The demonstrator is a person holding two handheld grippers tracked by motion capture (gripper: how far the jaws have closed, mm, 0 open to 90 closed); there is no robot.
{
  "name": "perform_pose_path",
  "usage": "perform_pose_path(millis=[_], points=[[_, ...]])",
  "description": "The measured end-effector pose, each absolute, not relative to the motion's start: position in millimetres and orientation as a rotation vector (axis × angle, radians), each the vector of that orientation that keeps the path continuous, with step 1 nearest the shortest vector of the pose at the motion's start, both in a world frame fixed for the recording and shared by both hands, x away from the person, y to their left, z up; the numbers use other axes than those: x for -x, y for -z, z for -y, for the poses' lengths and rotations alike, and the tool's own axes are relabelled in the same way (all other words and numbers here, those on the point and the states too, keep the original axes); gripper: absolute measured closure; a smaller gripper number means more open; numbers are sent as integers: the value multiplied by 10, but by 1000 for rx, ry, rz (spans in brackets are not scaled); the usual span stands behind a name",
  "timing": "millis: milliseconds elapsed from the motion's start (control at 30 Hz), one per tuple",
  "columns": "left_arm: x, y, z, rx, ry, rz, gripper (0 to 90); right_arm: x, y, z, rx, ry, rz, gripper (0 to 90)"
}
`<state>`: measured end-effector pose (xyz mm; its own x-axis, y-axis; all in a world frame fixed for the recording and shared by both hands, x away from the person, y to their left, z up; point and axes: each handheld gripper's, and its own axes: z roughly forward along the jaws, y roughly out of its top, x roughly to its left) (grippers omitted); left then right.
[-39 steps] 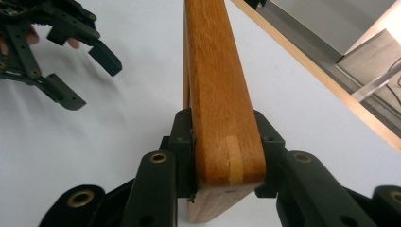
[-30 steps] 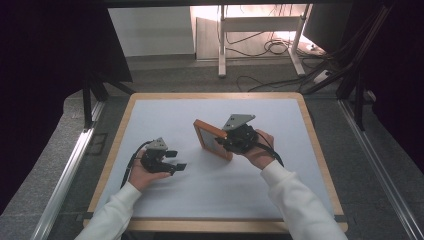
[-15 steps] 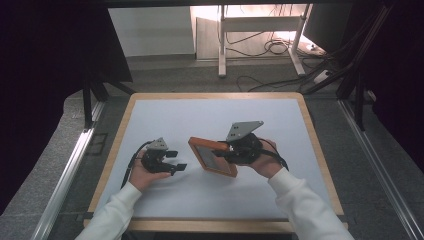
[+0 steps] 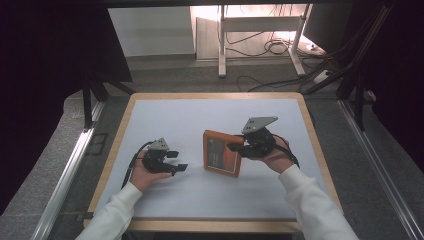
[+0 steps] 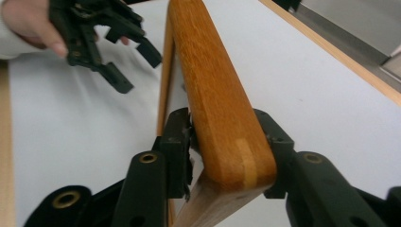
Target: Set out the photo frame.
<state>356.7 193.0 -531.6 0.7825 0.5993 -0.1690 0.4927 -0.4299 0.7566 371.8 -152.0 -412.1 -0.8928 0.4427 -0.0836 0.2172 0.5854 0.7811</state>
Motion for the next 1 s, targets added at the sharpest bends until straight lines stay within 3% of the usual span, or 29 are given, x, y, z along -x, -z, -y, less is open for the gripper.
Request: perform_pose_path(millis=[467, 667, 1000], points=[[-3572, 5321, -1940, -2112, -159, -804, 283, -3974, 4257, 1571, -673, -1178, -2480, 470], [-3567, 5316, -1939, -2112, -160, -801, 283, -3898, 4209, 1582, -732, -1184, -2378, 320], [-3559, 5308, -1940, -2103, -160, -807, 282, -3531, 4265, 1929, -870, -1246, -2251, 278]])
